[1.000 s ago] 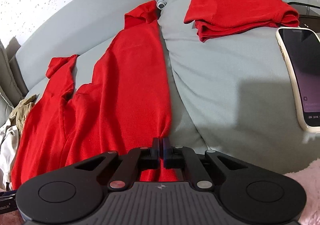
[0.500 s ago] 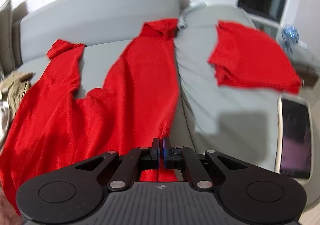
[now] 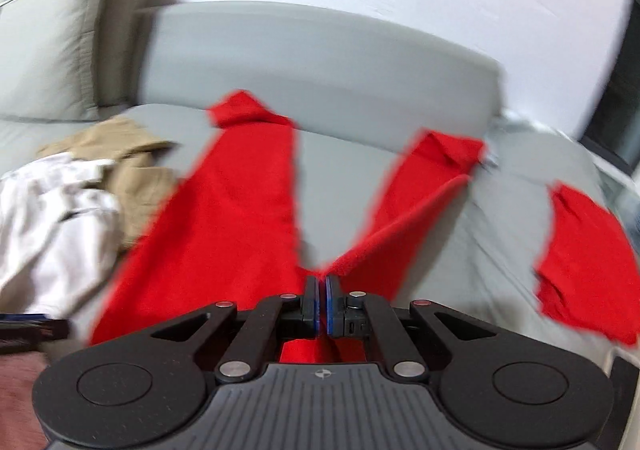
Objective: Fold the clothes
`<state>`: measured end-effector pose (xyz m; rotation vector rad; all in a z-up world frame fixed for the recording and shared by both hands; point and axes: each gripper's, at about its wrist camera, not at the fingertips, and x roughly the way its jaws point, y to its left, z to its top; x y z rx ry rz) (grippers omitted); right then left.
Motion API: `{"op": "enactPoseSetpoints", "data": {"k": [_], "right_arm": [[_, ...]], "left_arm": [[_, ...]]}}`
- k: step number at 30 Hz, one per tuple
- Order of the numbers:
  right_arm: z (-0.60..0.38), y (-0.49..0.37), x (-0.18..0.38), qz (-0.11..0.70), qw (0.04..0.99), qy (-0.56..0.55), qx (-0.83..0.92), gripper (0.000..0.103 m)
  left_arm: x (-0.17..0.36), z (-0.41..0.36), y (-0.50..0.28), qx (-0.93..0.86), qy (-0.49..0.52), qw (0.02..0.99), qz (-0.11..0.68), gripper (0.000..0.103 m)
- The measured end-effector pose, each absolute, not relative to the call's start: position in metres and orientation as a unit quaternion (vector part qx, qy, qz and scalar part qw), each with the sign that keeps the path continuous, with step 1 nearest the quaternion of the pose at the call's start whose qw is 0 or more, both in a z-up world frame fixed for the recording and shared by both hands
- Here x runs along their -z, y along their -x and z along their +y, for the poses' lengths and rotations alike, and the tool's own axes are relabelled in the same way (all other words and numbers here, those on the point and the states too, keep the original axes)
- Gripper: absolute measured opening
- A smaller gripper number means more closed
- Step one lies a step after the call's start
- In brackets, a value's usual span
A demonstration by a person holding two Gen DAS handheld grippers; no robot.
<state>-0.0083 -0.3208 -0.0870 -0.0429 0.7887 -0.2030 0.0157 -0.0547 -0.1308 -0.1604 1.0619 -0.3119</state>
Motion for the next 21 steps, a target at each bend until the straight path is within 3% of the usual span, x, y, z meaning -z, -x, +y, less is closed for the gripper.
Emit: {"op": "enactPoseSetpoints", "data": {"k": [17, 21], "right_arm": [[-0.191, -0.038, 0.121, 0.478, 0.866, 0.08, -0.127, 0.004], [-0.198, -0.039, 0.132, 0.494, 0.86, 0.056, -0.113, 0.02]], "left_arm": [[0.132, -0.025, -0.017, 0.129, 0.128, 0.849, 0.495, 0.027], [0.132, -0.031, -0.017, 0.127, 0.106, 0.85, 0.5, 0.027]]}}
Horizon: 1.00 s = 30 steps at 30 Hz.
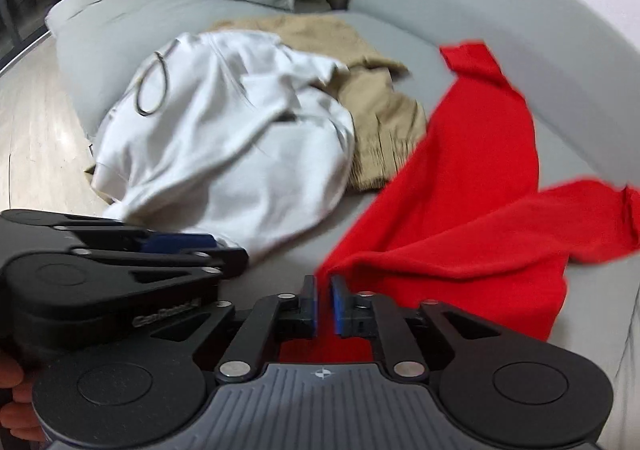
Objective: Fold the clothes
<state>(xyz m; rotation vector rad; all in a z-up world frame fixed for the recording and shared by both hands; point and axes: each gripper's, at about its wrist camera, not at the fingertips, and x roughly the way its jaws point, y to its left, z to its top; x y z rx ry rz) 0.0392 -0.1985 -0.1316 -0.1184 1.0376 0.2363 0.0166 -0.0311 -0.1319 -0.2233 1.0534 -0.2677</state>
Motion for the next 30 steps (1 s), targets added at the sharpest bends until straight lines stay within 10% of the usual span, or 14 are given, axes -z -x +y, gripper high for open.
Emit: {"op": "enactPoseSetpoints", "data": {"k": [8, 13, 30], "right_arm": [[-0.263, 0.014, 0.091, 0.43, 0.899, -0.01, -0.075, 0.041], [-0.314, 0.058, 0.099, 0.425, 0.904, -0.044, -0.027, 0.007], [-0.306, 0.089, 0.171, 0.516, 0.855, -0.031, -0.047, 0.008]], "left_arm": [[0.13, -0.03, -0.014, 0.156, 0.123, 0.847, 0.494, 0.033], [0.111, -0.029, 0.006, 0.263, 0.16, 0.84, 0.447, 0.014], [0.135, -0.111, 0.012, 0.183, -0.089, 0.803, 0.56, 0.009]]}}
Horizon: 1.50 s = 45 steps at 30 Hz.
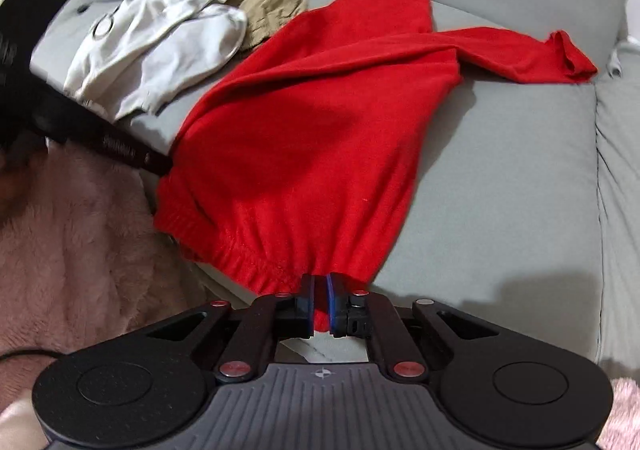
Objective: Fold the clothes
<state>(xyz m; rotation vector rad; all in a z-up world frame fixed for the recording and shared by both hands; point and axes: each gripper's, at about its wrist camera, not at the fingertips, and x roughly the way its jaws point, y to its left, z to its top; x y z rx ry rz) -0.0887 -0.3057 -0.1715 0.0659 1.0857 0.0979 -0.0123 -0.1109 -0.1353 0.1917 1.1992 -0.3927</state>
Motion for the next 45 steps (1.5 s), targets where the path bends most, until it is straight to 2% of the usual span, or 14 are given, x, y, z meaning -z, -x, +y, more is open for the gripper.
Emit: {"op": "enactPoseSetpoints", "data": {"k": [6, 12, 14, 17, 21, 32, 33, 35, 36, 37, 45], "right_arm": [[-0.329, 0.082, 0.13, 0.45, 0.886, -0.105, -0.039, 0.012], [-0.367, 0.035, 0.119, 0.395, 0.89, -0.229, 0.01, 0.022], [-0.381, 0.017, 0.127, 0.389, 0.88, -0.269, 0.028, 0.031], [-0.402, -0.015, 0.145, 0.384, 0.858, -0.338, 0.058, 0.032], [-0.43, -0.051, 0.166, 0.371, 0.821, -0.423, 0.1, 0.031], [-0.469, -0.104, 0.21, 0.364, 0.771, -0.491, 0.178, 0.037], [-0.47, -0.104, 0.212, 0.36, 0.769, -0.496, 0.181, 0.037], [-0.471, -0.105, 0.215, 0.349, 0.767, -0.503, 0.192, 0.023], [-0.469, -0.105, 0.211, 0.347, 0.775, -0.49, 0.199, 0.012], [-0.468, -0.105, 0.208, 0.345, 0.782, -0.477, 0.205, 0.005], [-0.412, -0.156, 0.14, 0.373, 0.881, -0.242, 0.161, 0.003]], "left_arm": [[0.083, -0.108, 0.024, 0.269, 0.012, 0.858, 0.437, 0.012], [0.082, -0.139, 0.004, 0.272, 0.023, 0.889, 0.367, 0.02], [0.086, -0.149, -0.008, 0.278, 0.023, 0.89, 0.361, 0.022], [0.1, -0.168, -0.032, 0.275, -0.003, 0.889, 0.365, 0.023], [0.113, -0.181, -0.071, 0.273, 0.01, 0.891, 0.364, 0.023], [0.136, -0.166, -0.114, 0.25, 0.077, 0.88, 0.396, 0.023], [0.135, -0.163, -0.114, 0.25, 0.078, 0.882, 0.392, 0.023], [0.134, -0.157, -0.115, 0.247, 0.083, 0.883, 0.391, 0.023], [0.133, -0.153, -0.115, 0.241, 0.085, 0.885, 0.39, 0.023], [0.133, -0.15, -0.116, 0.237, 0.087, 0.886, 0.389, 0.023], [0.125, -0.124, -0.121, 0.216, 0.107, 0.895, 0.376, 0.023]]}}
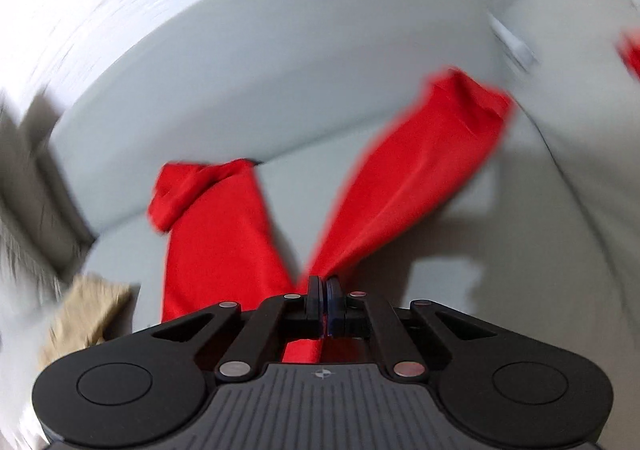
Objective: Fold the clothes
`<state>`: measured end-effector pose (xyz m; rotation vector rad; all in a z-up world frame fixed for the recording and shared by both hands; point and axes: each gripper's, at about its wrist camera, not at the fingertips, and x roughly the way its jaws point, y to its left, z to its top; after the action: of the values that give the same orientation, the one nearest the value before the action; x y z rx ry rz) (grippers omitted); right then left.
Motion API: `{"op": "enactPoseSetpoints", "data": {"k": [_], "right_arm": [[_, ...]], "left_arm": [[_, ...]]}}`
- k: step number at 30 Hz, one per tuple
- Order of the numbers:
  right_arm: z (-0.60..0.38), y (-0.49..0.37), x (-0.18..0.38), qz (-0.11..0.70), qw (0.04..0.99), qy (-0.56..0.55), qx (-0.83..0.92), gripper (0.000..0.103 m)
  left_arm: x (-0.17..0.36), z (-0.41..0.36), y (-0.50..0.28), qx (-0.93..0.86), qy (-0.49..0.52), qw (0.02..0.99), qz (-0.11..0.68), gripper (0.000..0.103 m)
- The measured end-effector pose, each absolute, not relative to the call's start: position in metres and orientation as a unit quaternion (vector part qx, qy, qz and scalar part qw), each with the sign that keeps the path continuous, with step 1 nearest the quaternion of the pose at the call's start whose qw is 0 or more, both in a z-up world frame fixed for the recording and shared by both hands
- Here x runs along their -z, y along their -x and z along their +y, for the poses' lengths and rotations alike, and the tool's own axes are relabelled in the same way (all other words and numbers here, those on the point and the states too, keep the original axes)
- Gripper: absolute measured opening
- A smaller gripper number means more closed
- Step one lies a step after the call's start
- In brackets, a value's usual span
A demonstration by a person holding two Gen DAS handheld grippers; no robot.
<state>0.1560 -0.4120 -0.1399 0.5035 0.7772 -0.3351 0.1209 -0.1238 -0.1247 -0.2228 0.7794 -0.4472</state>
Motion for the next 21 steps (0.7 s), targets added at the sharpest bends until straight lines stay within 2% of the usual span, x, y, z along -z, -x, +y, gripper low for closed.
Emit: {"op": "enactPoseSetpoints", "data": {"k": [3, 8, 14, 15, 16, 17, 18, 19, 21], "right_arm": [[-0.381, -0.19, 0.119, 0.389, 0.895, -0.17, 0.135, 0.003], [-0.327, -0.255, 0.114, 0.422, 0.898, -0.077, 0.094, 0.003], [-0.274, -0.32, 0.159, 0.49, 0.869, -0.008, 0.07, 0.004], [-0.267, -0.328, 0.171, 0.503, 0.862, 0.001, 0.067, 0.006], [-0.264, -0.332, 0.176, 0.51, 0.858, 0.001, 0.066, 0.016], [-0.263, -0.337, 0.185, 0.519, 0.852, -0.008, 0.062, 0.02], [-0.261, -0.341, 0.193, 0.529, 0.847, -0.016, 0.059, 0.029], [-0.261, -0.345, 0.2, 0.536, 0.842, -0.024, 0.054, 0.043], [-0.265, -0.341, 0.198, 0.531, 0.845, -0.045, 0.036, 0.048]], "left_arm": [[0.122, -0.117, -0.127, 0.208, 0.106, 0.9, 0.369, 0.023], [0.123, -0.091, -0.155, 0.166, 0.128, 0.905, 0.369, 0.023], [0.131, -0.066, -0.174, 0.121, 0.169, 0.897, 0.39, 0.023], [0.133, -0.064, -0.176, 0.115, 0.17, 0.897, 0.393, 0.023], [0.134, -0.062, -0.177, 0.108, 0.17, 0.896, 0.395, 0.023], [0.135, -0.06, -0.178, 0.102, 0.171, 0.896, 0.398, 0.023], [0.136, -0.059, -0.179, 0.101, 0.172, 0.895, 0.4, 0.023], [0.138, -0.058, -0.18, 0.099, 0.173, 0.894, 0.402, 0.023], [0.138, -0.059, -0.18, 0.102, 0.17, 0.894, 0.402, 0.023]]}}
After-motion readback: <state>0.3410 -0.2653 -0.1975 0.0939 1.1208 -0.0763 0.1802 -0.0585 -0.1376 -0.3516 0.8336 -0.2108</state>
